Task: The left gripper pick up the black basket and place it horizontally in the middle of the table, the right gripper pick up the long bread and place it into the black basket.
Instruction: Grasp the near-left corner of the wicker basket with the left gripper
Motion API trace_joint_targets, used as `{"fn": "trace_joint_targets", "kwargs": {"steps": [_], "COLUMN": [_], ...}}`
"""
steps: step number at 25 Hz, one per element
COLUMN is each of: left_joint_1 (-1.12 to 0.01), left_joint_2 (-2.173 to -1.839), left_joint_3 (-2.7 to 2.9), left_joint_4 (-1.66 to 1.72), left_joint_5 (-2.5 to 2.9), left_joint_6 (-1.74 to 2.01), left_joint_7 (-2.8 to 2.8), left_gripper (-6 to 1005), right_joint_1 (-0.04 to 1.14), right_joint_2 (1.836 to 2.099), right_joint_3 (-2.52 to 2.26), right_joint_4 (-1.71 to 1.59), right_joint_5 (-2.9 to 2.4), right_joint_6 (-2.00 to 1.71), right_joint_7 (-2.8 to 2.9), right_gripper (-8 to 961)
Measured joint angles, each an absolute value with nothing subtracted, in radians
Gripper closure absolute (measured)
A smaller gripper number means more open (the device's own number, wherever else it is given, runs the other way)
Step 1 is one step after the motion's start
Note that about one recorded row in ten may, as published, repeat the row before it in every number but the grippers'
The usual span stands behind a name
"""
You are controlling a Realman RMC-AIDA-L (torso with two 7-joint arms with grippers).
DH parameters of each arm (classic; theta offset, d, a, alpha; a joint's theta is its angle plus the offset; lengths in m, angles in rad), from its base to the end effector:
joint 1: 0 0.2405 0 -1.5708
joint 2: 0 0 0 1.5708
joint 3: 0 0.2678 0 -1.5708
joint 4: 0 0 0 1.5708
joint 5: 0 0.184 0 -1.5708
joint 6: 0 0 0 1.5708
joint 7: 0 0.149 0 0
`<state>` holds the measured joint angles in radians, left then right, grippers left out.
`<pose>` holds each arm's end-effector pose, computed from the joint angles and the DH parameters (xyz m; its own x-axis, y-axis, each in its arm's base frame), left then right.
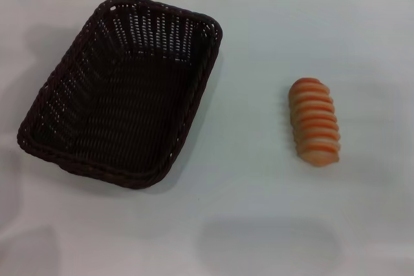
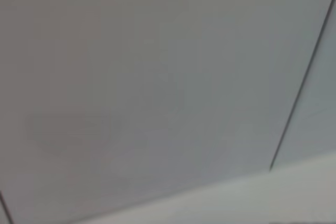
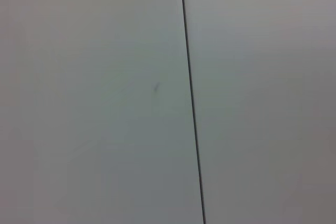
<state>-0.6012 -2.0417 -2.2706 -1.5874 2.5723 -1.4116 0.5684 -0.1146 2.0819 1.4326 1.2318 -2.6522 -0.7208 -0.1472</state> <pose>-0.1935 0.3892 0.1306 0.7124 0.5748 0.4026 0.6631 -0.3633 -0.6545 0.2836 0.2808 0.1043 0.6885 0.2638 -0.6756 -0.7224 0.1678 -0.6708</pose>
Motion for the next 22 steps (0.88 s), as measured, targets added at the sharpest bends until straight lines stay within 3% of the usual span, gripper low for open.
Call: {"fn": "trace_joint_targets", "kwargs": {"steps": [3,22], "left_joint_1": [-0.629,-0.613], "left_joint_2": [-2.054,-2.056], "left_joint_3": [-2.256,-2.152], "left_joint_4": [-1.587,-1.523], "left_joint_5": [2.663,2.734], "left_joint_6": [-1.466,-1.545], "left_joint_7": [0.564,0.539], "left_gripper": [155,156], "right_joint_1": [-0.115,-0.116], "right_joint_2": [2.082,2.080], "right_joint_3": [1.430,1.427], "right_joint_4": [1.233,1.235], "right_joint_5": [-2.652,-2.652], "right_joint_6": [-0.722,-0.729], "right_joint_7": [-0.147,-0.121], "right_gripper": [312,311]}}
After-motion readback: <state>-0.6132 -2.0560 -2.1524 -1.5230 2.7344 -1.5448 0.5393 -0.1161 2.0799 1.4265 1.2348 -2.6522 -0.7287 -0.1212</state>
